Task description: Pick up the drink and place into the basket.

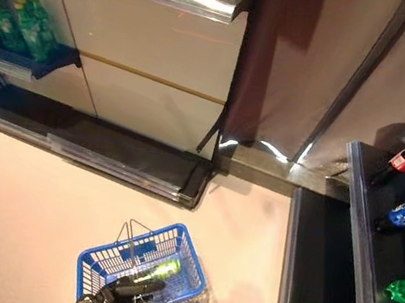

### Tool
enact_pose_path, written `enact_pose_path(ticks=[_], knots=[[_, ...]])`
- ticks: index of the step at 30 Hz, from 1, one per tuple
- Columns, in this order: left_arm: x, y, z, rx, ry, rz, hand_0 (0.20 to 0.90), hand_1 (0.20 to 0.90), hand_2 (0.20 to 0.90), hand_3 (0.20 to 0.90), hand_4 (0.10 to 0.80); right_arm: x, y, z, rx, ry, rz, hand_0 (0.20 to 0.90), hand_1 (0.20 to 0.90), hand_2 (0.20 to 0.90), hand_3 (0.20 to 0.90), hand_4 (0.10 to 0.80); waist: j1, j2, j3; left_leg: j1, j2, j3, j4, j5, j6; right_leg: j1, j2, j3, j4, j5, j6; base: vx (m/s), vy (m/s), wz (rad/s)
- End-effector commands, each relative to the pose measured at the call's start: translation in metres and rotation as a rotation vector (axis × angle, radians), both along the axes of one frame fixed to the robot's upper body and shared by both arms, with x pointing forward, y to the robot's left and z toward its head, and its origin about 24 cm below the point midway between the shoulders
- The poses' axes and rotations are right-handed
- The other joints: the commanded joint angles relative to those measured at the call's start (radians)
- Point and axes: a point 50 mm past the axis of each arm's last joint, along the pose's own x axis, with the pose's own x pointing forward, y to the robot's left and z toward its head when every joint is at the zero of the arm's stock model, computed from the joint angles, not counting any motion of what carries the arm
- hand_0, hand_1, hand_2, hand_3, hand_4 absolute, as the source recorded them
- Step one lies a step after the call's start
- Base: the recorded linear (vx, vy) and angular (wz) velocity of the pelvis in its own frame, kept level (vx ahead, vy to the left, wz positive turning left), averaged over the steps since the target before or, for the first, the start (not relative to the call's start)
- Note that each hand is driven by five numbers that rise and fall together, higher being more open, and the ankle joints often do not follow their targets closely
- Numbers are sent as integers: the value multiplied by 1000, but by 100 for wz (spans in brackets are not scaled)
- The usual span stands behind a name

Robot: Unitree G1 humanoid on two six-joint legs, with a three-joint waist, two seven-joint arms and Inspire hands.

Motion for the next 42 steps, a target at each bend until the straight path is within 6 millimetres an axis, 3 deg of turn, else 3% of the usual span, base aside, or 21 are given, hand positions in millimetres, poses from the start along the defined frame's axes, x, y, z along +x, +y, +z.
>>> enact_pose_path(ticks=[1,4,6,8,9,10,11,13,15,18,20,22,24,28,32,35,38,40,42], knots=[[18,-17,10,-146,-195,28,300,300,300,200,100,22,-35,16,-96,-88,38,900,900,900,900,800,59,68,13,-110,85,-83,-53,151,-95,-9,78,32,115,-44,-37,478,195,-26],[17,-14,10,-145,-204,51,300,300,300,200,100,23,-34,16,-92,-79,61,900,900,900,900,800,77,61,12,-89,45,-129,-33,125,-77,10,77,57,144,-66,-34,428,170,-41],[18,-10,12,-140,-212,52,300,300,300,200,100,25,-32,15,-86,-77,73,900,900,900,900,800,96,47,4,-82,-13,-176,0,56,-43,15,66,76,189,-81,-23,425,189,-59],[20,-7,13,-138,-213,33,300,300,300,200,100,28,-30,15,-79,-81,62,900,900,900,900,800,105,34,-3,-81,-52,-189,28,18,-15,16,61,93,232,-77,-10,417,217,-40],[22,-7,15,-136,-216,10,300,300,300,200,100,30,-26,14,-66,-88,60,900,900,900,900,800,111,22,-10,-63,-82,-192,20,-1,11,6,54,102,282,-51,13,511,303,-11],[25,-4,18,-127,-223,-12,300,300,300,200,100,34,-20,13,-44,-104,57,900,900,900,900,800,115,9,-23,-41,-115,-190,-7,-10,39,-16,53,119,391,19,59,434,264,-2],[26,-3,19,-124,-225,-15,300,300,300,200,100,35,-18,13,-39,-109,53,900,900,900,900,800,116,4,-26,-35,-125,-192,-15,-11,46,-26,53,125,422,38,72,325,209,-1],[31,2,22,-103,-229,-16,300,300,300,200,100,39,-12,12,-23,-124,52,900,900,900,900,800,114,10,-31,-6,-138,-217,-38,-24,71,-125,73,152,640,133,129,213,151,-39],[35,6,24,-84,-228,3,300,300,300,200,100,42,-7,11,-8,-130,62,900,900,900,900,800,108,29,-23,26,-130,-227,-39,-50,89,-274,53,130,825,193,145,180,149,-29],[38,8,26,-83,-228,6,300,300,300,200,100,45,1,10,8,-139,72,900,900,900,900,800,106,28,-9,48,-129,-198,-46,-60,86,-343,-39,77,731,187,133,182,32,2],[40,5,26,-81,-222,-24,300,300,300,200,100,44,1,9,6,-139,60,900,900,900,900,800,87,6,5,80,-153,-197,-60,-77,69,-315,-60,32,451,186,130,269,-95,-3],[39,1,24,-75,-206,-33,300,300,300,200,100,37,0,8,0,-129,40,900,900,900,900,800,53,-7,12,109,-173,-213,-63,-102,60,-297,-56,39,204,218,123,382,-125,-17],[35,1,21,-73,-192,-26,300,300,300,200,100,29,-2,7,-3,-118,35,900,900,900,900,800,21,-10,17,136,-193,-234,-59,-133,66,-317,-57,68,98,267,129,394,-103,16],[22,2,15,-82,-183,-49,300,300,300,200,100,19,-4,5,-4,-89,32,900,900,900,900,800,-10,4,28,190,-217,-241,-39,-188,80,-368,-85,52,88,316,136,388,-88,26],[19,-2,12,-84,-175,-63,300,300,300,200,100,11,-6,4,-7,-68,-1,900,900,900,900,800,-28,4,11,194,-234,-237,15,-224,90,-340,-63,65,111,283,120,307,-93,15],[20,-8,12,-98,-177,-100,300,300,300,200,100,14,-6,5,-2,-81,-25,900,900,900,900,800,-42,6,-14,185,-216,-177,125,-246,67,-293,-41,38,139,213,73,289,-143,39],[28,-18,14,-127,-222,-62,300,300,300,200,100,24,-9,8,-23,-104,25,900,900,900,900,800,-42,2,-29,88,-167,-142,441,-114,-13,-224,-21,-3,132,149,3,222,-176,26],[33,-23,15,-143,-239,-75,300,300,300,200,100,28,-14,11,-44,-119,28,900,900,900,900,800,-26,-3,-23,10,-157,-149,568,-63,-44,-186,-26,-24,131,122,-21,137,-94,-18],[35,-26,16,-146,-240,-106,300,300,300,200,100,33,-17,13,-50,-144,-8,900,900,900,900,800,-18,-4,-16,-28,-115,-156,578,-68,-42,-168,-25,-26,130,105,-32,139,-31,-26]])
